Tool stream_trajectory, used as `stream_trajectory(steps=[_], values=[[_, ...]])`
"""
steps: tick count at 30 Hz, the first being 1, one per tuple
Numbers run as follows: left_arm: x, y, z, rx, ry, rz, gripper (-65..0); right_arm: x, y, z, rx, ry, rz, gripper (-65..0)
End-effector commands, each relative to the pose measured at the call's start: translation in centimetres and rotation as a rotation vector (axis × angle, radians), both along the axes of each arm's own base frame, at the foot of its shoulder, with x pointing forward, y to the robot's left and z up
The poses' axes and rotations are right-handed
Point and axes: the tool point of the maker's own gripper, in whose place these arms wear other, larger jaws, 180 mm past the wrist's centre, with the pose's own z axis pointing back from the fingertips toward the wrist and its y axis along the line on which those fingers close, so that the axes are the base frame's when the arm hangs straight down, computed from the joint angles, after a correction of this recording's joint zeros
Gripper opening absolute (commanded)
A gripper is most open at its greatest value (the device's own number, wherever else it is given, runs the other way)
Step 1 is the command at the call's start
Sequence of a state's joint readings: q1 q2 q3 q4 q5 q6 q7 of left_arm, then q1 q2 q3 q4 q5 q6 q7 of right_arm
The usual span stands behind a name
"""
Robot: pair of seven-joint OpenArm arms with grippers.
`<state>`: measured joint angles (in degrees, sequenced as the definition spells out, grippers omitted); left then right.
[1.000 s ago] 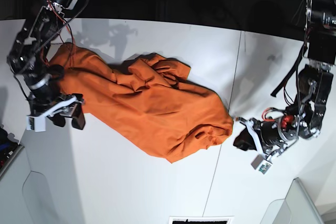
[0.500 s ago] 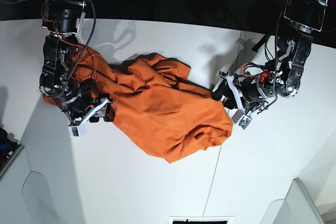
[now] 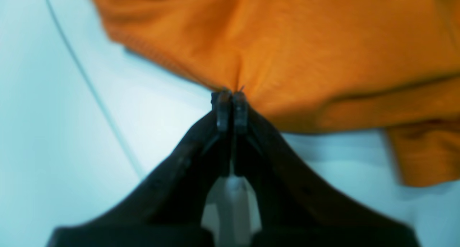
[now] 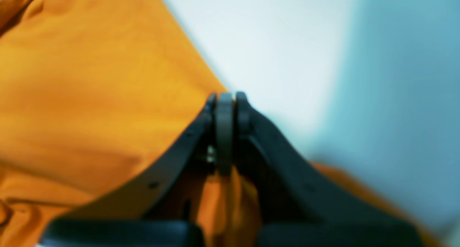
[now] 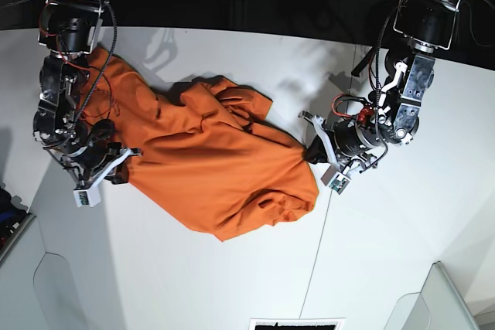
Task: Layout the t-shirt on the table in an organized manner, then fold the t-shirt properly
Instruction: 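Pull the shirt edges apart with both grippers to spread it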
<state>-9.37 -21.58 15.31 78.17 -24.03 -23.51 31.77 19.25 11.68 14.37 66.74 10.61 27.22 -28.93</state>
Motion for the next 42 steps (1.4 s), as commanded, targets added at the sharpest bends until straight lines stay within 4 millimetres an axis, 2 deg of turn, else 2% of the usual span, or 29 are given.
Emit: stream_trajectory(steps=[1,6,7,10,12,13,15,17,23,27,31,34,37,40,42], values=[[2.2,1.4,2.3,0.019,-0.07,0.031,-65.0,2.1,-1.6,3.1,-0.016,-0.092,-0.019,-65.0],[5.9,5.6,5.4,0.099,-0.14,0.093,-65.0,3.4,-4.8,5.7,-0.052,-0.142,-0.064,-65.0],[6.5,6.1,5.8,0.102,-0.145,0.103,-65.0,3.5,-5.1,6.0,-0.053,-0.147,-0.07,-58.9],[7.8,6.9,6.9,0.069,-0.149,0.132,-65.0,3.5,-5.3,6.1,-0.046,-0.15,-0.076,-35.3],[8.3,7.1,7.3,0.05,-0.135,0.145,-65.0,3.2,-5.2,5.6,-0.049,-0.127,-0.073,-27.9],[8.4,7.1,7.3,0.047,-0.118,0.148,-62.9,3.1,-5.2,5.4,-0.045,-0.112,-0.072,-27.6],[8.1,7.3,7.1,0.054,-0.079,0.149,-51.4,2.8,-5.2,5.1,-0.031,-0.086,-0.077,-27.7],[7.5,6.9,6.7,0.039,-0.039,0.116,-46.5,2.4,-5.4,4.8,-0.007,-0.059,-0.086,-27.7],[5.4,6.1,6.6,-0.062,0.039,0.055,-46.5,0.6,-6.4,3.0,0.014,0.002,-0.121,-27.7],[3.4,6.2,6.7,-0.026,0.038,-0.001,-46.5,-1.3,-6.2,1.0,0.01,0.048,-0.106,-27.7],[-1.2,3.0,5.4,-0.072,0.145,-0.16,-46.5,-2.5,-6.1,-0.2,0.014,0.057,-0.1,-27.7],[-3.2,1.9,4.2,-0.106,0.172,-0.177,-46.5,-3.1,-6.1,-0.7,0.015,0.064,-0.102,-27.9],[-5.4,0.9,1.5,-0.097,0.222,-0.179,-46.5,-3.7,-6.2,-1.3,0.006,0.081,-0.102,-28.7],[-6.6,-0.2,-0.6,-0.071,0.236,-0.173,-47.0,-3.8,-6.2,-1.5,0.005,0.085,-0.101,-40.8],[-6.0,-0.6,-1.1,-0.054,0.209,-0.135,-52.2,-3.8,-6.2,-1.4,0.004,0.083,-0.101,-48.0]])
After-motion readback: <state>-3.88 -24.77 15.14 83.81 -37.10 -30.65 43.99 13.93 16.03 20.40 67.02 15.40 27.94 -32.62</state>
